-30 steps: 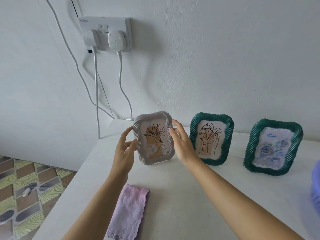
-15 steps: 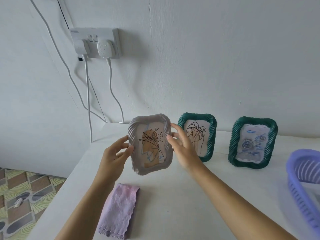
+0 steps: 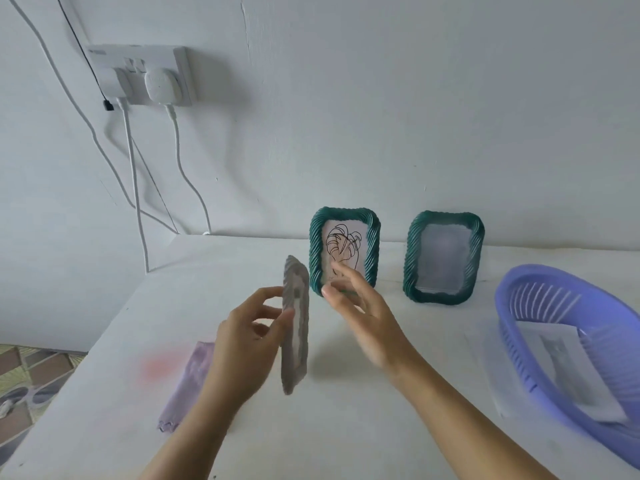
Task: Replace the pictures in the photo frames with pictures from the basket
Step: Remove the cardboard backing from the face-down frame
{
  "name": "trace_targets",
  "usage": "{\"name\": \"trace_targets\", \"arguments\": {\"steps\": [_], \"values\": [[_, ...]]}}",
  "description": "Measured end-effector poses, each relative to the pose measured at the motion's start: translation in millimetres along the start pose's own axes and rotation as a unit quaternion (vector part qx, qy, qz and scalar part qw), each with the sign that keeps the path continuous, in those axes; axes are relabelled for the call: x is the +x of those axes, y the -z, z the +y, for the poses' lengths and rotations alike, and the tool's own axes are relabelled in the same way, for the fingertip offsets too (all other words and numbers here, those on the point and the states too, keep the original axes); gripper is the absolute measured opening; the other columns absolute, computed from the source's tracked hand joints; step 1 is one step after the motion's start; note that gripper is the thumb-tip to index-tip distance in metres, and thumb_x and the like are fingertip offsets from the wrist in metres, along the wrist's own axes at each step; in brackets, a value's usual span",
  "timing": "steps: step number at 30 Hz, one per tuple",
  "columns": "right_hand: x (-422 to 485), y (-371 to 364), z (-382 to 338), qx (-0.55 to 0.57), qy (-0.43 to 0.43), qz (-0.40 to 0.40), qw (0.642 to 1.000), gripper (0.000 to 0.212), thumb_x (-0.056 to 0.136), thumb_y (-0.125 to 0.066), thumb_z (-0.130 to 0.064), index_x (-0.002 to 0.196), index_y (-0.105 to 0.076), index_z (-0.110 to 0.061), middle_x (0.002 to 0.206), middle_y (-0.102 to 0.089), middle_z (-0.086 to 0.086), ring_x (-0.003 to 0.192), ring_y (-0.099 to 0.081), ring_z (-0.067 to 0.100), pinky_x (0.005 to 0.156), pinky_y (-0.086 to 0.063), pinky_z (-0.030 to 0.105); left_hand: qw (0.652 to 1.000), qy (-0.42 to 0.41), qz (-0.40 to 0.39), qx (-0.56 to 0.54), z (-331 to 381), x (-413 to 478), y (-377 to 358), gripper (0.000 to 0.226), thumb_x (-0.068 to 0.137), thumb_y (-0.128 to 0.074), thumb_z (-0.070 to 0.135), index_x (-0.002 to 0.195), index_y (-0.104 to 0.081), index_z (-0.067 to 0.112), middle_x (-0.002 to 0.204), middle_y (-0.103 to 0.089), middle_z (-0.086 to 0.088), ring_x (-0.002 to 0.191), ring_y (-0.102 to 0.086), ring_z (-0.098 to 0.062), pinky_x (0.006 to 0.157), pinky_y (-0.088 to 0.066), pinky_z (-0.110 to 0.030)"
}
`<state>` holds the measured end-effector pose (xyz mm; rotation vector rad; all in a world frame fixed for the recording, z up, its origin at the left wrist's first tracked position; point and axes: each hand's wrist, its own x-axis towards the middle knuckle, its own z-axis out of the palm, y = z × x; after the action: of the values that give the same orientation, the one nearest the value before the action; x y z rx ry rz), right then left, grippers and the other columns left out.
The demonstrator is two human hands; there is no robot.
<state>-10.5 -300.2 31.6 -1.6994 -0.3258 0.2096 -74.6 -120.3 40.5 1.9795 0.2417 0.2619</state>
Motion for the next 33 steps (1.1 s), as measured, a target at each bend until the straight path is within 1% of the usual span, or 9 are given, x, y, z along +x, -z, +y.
{"name": "trace_targets", "arguments": {"steps": [5, 8, 12, 15, 21, 23, 26, 30, 33], "values": [[-25.2, 3.5, 2.1, -0.060, 0.078, 0.071, 0.993, 0.041, 0.091, -0.068, -0.041, 0.131, -0.059, -0.040, 0.110, -0.063, -0.012, 0.103, -0.061, 0.009, 0.079, -0.053, 0.024, 0.998, -0.042, -0.002, 0.038, 21.4, -17.6, -41.0, 0.003, 0.089, -0.068, 0.041, 0.092, -0.070, 0.041, 0.075, -0.074, 0.015, 0.052, -0.066, -0.009, 0.059, -0.053, -0.026], [-26.4, 16.5, 21.0, -0.048, 0.064, 0.124, 0.989, 0.035, 0.091, -0.070, -0.027, 0.125, -0.067, -0.032, 0.103, -0.064, -0.011, 0.092, -0.063, 0.007, 0.075, -0.048, 0.017, 0.998, -0.041, -0.026, 0.027, 18.6, -19.9, -67.8, 0.016, 0.086, -0.069, 0.050, 0.086, -0.074, 0.036, 0.072, -0.075, 0.005, 0.052, -0.064, -0.016, 0.061, -0.054, -0.030], [-24.8, 42.5, 51.4, -0.080, 0.020, 0.151, 0.985, 0.039, 0.092, -0.066, -0.011, 0.122, -0.064, -0.037, 0.105, -0.067, -0.010, 0.089, -0.063, 0.002, 0.079, -0.049, 0.014, 0.997, -0.054, -0.051, 0.027, -1.4, -16.5, -92.6, 0.017, 0.079, -0.081, 0.038, 0.094, -0.075, 0.033, 0.086, -0.073, 0.018, 0.072, -0.065, -0.003, 0.068, -0.052, -0.019], [-23.9, 55.0, 70.7, -0.089, -0.007, 0.152, 0.984, 0.039, 0.094, -0.061, -0.006, 0.126, -0.064, -0.029, 0.113, -0.068, -0.013, 0.090, -0.062, -0.001, 0.077, -0.047, 0.010, 0.991, -0.084, -0.054, 0.087, -25.1, -9.5, -97.9, 0.022, 0.081, -0.080, 0.026, 0.101, -0.074, 0.034, 0.102, -0.064, 0.022, 0.090, -0.059, -0.006, 0.075, -0.048, -0.019], [-14.5, 64.7, 96.0, -0.188, -0.040, 0.143, 0.971, 0.041, 0.094, -0.056, -0.004, 0.132, -0.062, -0.020, 0.099, -0.067, -0.010, 0.084, -0.059, -0.002, 0.072, -0.043, 0.004, 0.955, -0.114, -0.124, 0.245, -61.6, 8.5, -88.3, 0.030, 0.096, -0.054, 0.051, 0.125, -0.060, 0.046, 0.140, -0.044, 0.032, 0.127, -0.035, -0.006, 0.093, -0.028, -0.034], [-11.3, 66.1, 100.4, -0.224, -0.038, 0.124, 0.966, 0.043, 0.095, -0.055, -0.007, 0.135, -0.059, -0.020, 0.091, -0.064, -0.007, 0.082, -0.059, 0.004, 0.072, -0.042, 0.006, 0.937, -0.131, -0.150, 0.288, -70.5, 10.0, -85.0, 0.042, 0.096, -0.039, 0.063, 0.132, -0.054, 0.047, 0.148, -0.035, 0.032, 0.133, -0.029, -0.004, 0.094, -0.024, -0.036], [-9.7, 67.9, 107.5, -0.334, -0.022, 0.074, 0.939, 0.043, 0.096, -0.054, -0.012, 0.137, -0.057, -0.023, 0.085, -0.056, -0.013, 0.102, -0.054, 0.017, 0.086, -0.046, 0.032, 0.917, -0.148, -0.190, 0.317, -79.2, 5.2, -80.8, 0.055, 0.093, -0.027, 0.069, 0.140, -0.046, 0.047, 0.153, -0.031, 0.030, 0.134, -0.030, -0.005, 0.098, -0.026, -0.038], [-21.5, 64.2, 122.1, -0.482, 0.043, 0.074, 0.872, 0.038, 0.088, -0.063, -0.011, 0.123, -0.067, -0.025, 0.107, -0.070, -0.006, 0.117, -0.053, 0.026, 0.082, -0.049, 0.046, 0.909, -0.160, -0.196, 0.330, -83.9, -8.5, -76.7, 0.053, 0.092, -0.027, 0.068, 0.138, -0.048, 0.050, 0.146, -0.040, 0.030, 0.125, -0.038, -0.003, 0.100, -0.029, -0.039], [-31.8, 61.9, 136.7, -0.527, 0.062, 0.096, 0.842, 0.038, 0.084, -0.069, -0.014, 0.119, -0.069, -0.028, 0.130, -0.061, 0.003, 0.122, -0.052, 0.028, 0.085, -0.047, 0.047, 0.919, -0.157, -0.199, 0.301, -87.8, -12.0, -71.0, 0.050, 0.091, -0.031, 0.067, 0.132, -0.055, 0.051, 0.139, -0.047, 0.032, 0.120, -0.039, 0.005, 0.095, -0.028, -0.035]]}}
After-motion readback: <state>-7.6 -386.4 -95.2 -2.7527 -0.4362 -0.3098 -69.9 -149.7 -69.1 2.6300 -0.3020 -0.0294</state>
